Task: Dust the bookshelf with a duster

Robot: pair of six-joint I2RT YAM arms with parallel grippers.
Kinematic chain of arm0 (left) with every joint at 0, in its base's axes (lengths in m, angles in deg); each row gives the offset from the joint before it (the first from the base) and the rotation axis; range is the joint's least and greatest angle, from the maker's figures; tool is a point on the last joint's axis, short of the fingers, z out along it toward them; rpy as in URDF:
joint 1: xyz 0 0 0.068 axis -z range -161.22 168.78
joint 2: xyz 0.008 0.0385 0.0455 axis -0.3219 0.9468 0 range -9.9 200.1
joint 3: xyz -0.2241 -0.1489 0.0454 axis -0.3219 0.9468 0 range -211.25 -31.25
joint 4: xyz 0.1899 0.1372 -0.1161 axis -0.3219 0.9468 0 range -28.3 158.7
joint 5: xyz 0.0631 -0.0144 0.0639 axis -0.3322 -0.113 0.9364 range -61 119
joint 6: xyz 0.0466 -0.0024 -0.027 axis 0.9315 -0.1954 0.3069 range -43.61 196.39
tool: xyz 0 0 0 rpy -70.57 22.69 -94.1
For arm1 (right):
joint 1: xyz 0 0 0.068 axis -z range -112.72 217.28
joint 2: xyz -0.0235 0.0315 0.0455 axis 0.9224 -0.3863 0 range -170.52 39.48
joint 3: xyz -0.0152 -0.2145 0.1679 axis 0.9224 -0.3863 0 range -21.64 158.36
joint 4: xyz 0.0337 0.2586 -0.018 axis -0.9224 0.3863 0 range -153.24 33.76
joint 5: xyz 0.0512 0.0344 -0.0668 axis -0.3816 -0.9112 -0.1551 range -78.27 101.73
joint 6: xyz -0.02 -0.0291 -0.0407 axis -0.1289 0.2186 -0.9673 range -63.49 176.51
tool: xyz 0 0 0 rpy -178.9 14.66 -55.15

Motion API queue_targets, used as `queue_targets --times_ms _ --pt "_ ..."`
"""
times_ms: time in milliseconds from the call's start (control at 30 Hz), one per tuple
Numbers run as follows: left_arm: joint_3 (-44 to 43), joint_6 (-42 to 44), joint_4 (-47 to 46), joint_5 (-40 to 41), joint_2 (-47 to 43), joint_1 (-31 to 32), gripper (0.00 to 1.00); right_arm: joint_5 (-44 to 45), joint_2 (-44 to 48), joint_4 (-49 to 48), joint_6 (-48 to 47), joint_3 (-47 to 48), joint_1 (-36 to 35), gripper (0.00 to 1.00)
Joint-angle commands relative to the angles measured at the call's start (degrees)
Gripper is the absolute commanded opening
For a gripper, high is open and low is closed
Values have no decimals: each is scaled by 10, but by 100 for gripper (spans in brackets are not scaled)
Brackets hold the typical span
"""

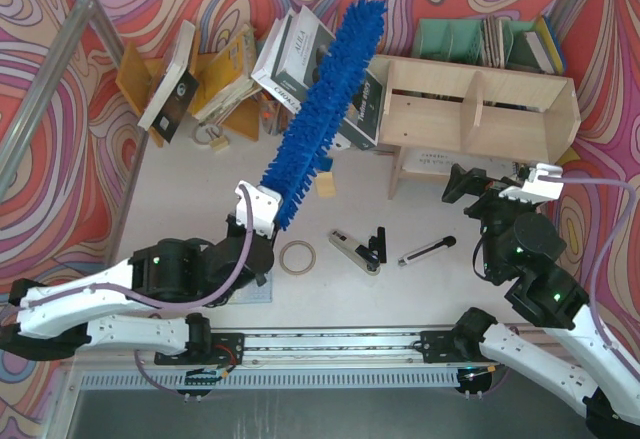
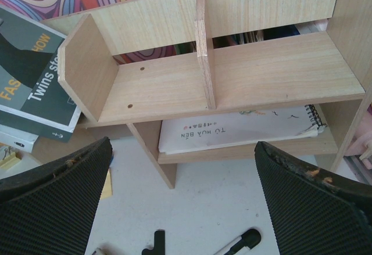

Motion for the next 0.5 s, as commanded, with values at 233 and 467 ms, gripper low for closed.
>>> queue_targets --times_ms 233,467 --pt "58 21 -84 -107 21 -75 0 4 11 5 5 -9 -2 99" --pt "51 76 -102 -146 20 -133 0 3 8 2 2 -10 -2 99"
